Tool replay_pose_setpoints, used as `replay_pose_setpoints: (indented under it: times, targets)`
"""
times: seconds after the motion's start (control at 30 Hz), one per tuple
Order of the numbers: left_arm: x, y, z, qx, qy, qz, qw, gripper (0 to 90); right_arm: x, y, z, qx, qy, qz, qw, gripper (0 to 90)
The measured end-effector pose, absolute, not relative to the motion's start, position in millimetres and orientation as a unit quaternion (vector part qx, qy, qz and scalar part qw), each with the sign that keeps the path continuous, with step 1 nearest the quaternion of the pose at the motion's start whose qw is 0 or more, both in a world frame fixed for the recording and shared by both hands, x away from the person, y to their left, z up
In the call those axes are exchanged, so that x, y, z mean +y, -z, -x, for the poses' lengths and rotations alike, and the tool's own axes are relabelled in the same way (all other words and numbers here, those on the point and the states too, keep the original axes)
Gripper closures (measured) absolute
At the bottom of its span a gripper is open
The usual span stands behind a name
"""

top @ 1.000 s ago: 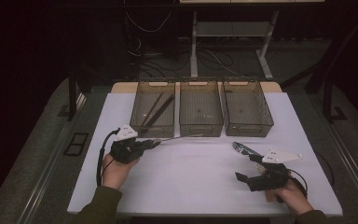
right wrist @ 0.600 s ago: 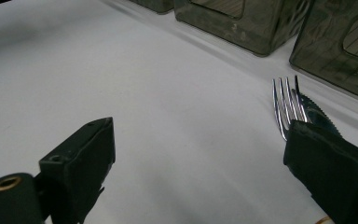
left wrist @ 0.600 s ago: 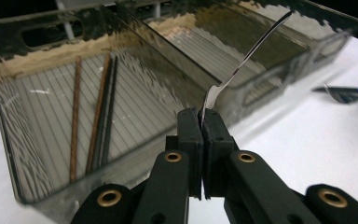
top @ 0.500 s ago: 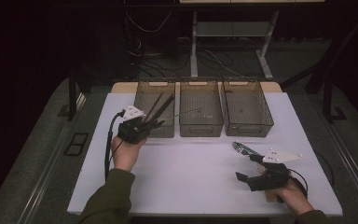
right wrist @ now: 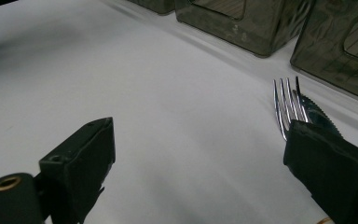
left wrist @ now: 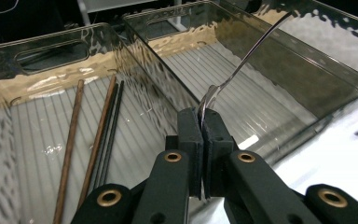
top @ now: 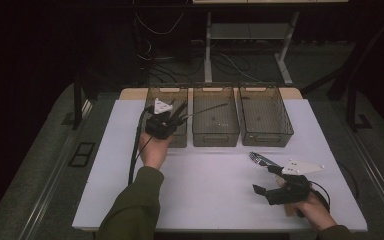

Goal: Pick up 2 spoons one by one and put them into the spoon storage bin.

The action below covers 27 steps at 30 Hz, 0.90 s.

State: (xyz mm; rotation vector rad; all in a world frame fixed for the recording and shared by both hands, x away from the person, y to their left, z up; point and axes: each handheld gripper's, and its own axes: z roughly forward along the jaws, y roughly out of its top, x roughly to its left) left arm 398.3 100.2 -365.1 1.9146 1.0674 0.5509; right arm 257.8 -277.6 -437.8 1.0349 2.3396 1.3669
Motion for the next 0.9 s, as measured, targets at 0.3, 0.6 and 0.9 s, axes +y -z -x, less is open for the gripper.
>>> replay_pose_setpoints:
  times: [0.3, 0.6, 0.9]
  targets:
    - [68.2, 373.8, -418.2, 0.438, -0.224, -0.768, 0.409, 87.9, -278.0, 437.5, -257.5, 0.800, -0.469, -0.353, 0.119, 9.1]
    - [48.3, 383.3, -428.3, 0.447, -0.222, -0.773, 0.391, 87.8, -278.5, 437.4, -257.5, 0.800, -0.471, -0.353, 0.119, 9.1]
    - [46.3, 386.4, -430.4, 0.448, -0.212, -0.773, 0.395, 71.2, -278.8, 437.2, -257.4, 0.800, -0.471, -0.352, 0.119, 9.1]
